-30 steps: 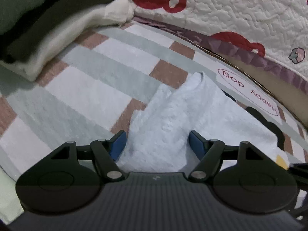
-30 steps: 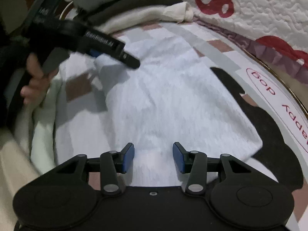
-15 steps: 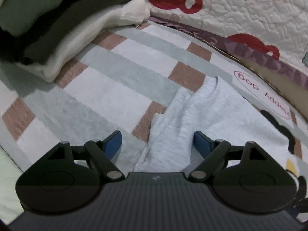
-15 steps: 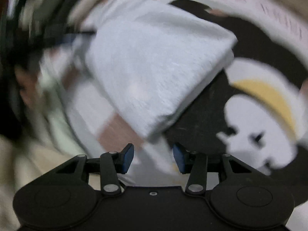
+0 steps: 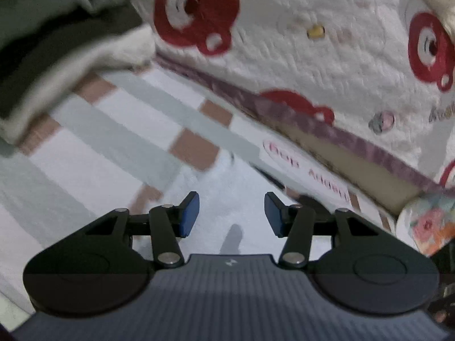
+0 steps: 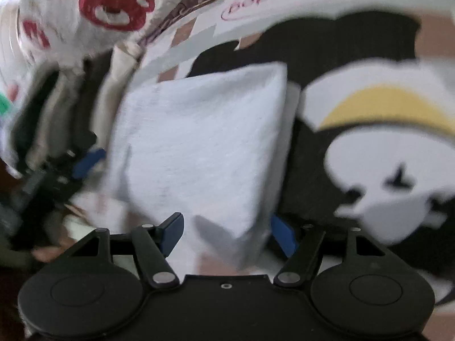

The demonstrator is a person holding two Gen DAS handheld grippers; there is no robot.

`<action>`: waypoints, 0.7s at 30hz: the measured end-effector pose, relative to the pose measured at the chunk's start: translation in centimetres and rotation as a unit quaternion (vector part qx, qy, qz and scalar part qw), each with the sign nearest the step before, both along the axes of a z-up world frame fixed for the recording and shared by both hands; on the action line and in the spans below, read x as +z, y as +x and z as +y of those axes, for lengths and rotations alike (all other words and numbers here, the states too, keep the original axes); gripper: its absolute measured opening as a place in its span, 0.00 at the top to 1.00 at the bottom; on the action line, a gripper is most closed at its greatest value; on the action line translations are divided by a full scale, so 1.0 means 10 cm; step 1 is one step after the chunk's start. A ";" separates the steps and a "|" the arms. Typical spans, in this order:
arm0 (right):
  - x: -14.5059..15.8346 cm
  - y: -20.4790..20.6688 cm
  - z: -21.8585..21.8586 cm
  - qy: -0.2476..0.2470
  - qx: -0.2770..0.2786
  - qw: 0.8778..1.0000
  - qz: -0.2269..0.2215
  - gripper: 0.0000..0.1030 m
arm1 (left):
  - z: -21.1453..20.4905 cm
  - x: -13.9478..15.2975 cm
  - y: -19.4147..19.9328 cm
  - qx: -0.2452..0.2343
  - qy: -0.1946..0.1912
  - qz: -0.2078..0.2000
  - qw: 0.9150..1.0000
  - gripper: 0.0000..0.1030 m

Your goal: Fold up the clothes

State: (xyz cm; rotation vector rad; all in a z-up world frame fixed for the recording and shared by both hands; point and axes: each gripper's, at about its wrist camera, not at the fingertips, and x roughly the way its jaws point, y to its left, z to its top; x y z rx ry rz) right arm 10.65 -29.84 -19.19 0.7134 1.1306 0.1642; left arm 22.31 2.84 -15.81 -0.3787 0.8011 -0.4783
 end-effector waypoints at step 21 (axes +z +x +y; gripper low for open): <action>-0.45 -0.21 -0.08 0.220 -0.079 0.966 0.113 0.28 | -0.04 -0.30 0.03 0.030 0.104 0.026 0.994 0.43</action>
